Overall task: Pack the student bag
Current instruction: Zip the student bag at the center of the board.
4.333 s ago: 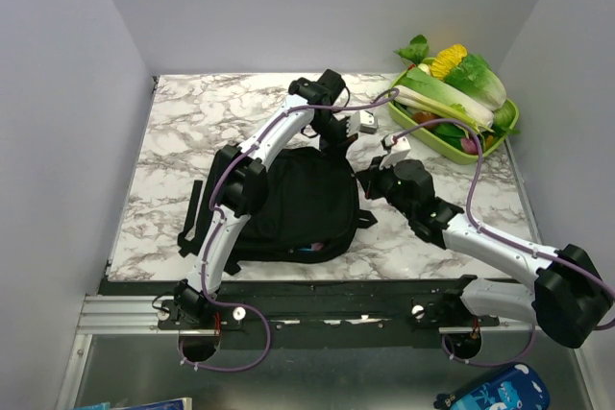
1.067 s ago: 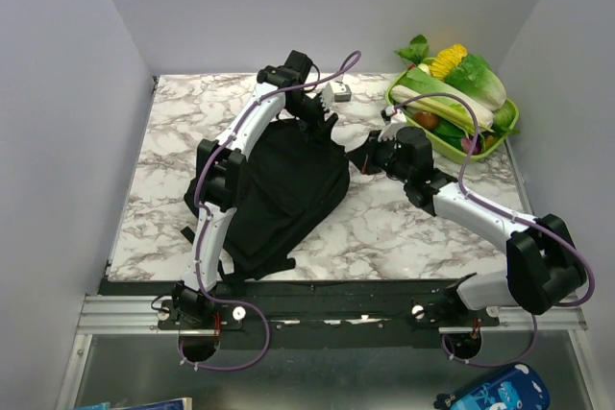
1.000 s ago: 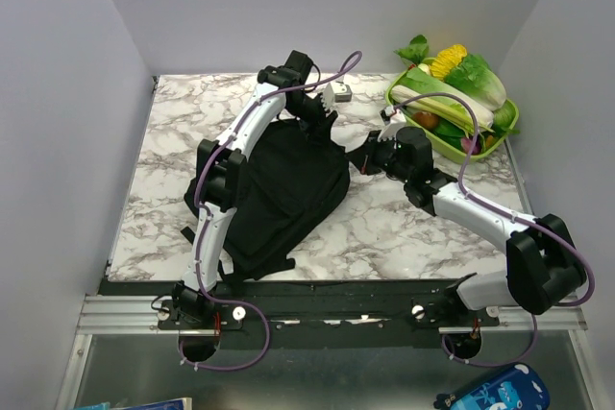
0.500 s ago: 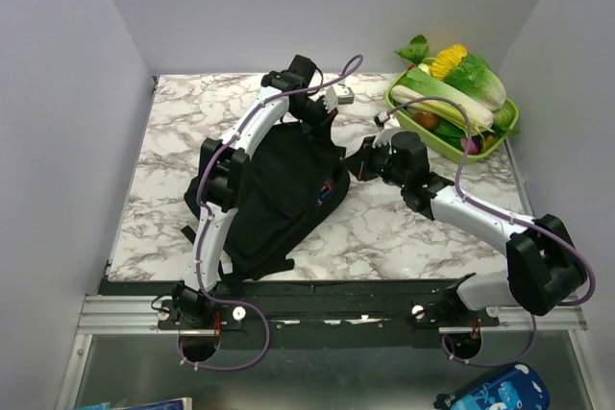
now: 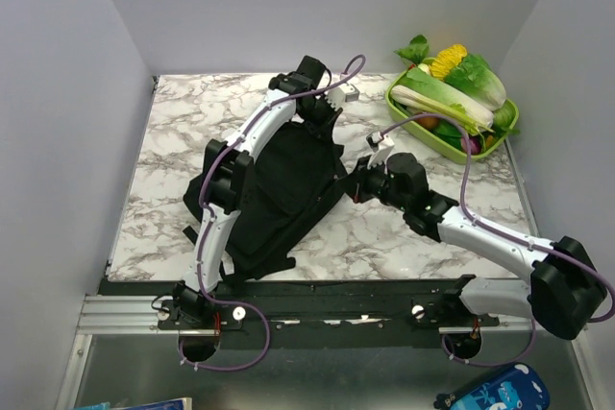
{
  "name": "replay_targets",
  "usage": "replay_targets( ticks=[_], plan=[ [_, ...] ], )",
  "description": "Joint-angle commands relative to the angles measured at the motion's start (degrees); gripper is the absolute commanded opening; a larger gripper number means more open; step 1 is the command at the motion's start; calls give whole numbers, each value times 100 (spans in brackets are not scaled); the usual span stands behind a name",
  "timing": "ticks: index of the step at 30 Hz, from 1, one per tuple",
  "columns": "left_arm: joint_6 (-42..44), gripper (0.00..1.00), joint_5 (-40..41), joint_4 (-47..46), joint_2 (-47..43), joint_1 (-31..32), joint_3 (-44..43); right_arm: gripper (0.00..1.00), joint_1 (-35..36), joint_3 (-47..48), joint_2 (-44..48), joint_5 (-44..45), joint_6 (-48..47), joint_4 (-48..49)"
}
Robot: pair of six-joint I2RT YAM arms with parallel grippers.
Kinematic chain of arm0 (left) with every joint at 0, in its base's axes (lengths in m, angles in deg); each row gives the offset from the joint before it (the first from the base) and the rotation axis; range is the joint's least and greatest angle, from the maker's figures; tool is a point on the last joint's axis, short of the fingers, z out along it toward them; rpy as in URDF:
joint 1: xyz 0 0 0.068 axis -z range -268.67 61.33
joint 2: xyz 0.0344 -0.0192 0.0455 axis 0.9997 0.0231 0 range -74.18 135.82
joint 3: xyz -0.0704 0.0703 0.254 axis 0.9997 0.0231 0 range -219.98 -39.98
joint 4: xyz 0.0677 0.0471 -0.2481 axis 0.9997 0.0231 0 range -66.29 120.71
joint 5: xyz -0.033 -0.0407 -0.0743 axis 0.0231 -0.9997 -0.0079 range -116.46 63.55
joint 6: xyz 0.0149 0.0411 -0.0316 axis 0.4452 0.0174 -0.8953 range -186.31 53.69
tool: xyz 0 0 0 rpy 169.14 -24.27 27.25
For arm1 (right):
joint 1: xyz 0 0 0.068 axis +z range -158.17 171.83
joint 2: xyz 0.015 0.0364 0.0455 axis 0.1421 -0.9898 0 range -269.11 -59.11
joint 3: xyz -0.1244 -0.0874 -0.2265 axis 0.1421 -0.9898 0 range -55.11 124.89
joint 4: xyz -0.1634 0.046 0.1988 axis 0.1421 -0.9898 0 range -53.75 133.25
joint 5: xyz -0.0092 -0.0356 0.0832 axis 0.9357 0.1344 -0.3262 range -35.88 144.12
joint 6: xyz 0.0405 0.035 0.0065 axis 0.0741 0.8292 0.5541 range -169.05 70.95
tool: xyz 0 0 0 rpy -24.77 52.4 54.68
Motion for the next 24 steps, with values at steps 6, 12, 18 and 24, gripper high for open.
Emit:
replay_targets(
  ticks=[6,12,18,24],
  plan=[
    [-71,12,269,-207,-593,165,49,1,380,72,142,-216,253,-276],
    [-641,35,251,171,-945,157,-179,36,380,520,27,-330,148,-995],
    [-810,59,365,925,-1745,-274,-127,88,-155,713,643,-787,25,-1444],
    [-406,59,374,1059,-3098,-1372,1425,89,-595,2013,-497,317,-870,-2051]
  ],
)
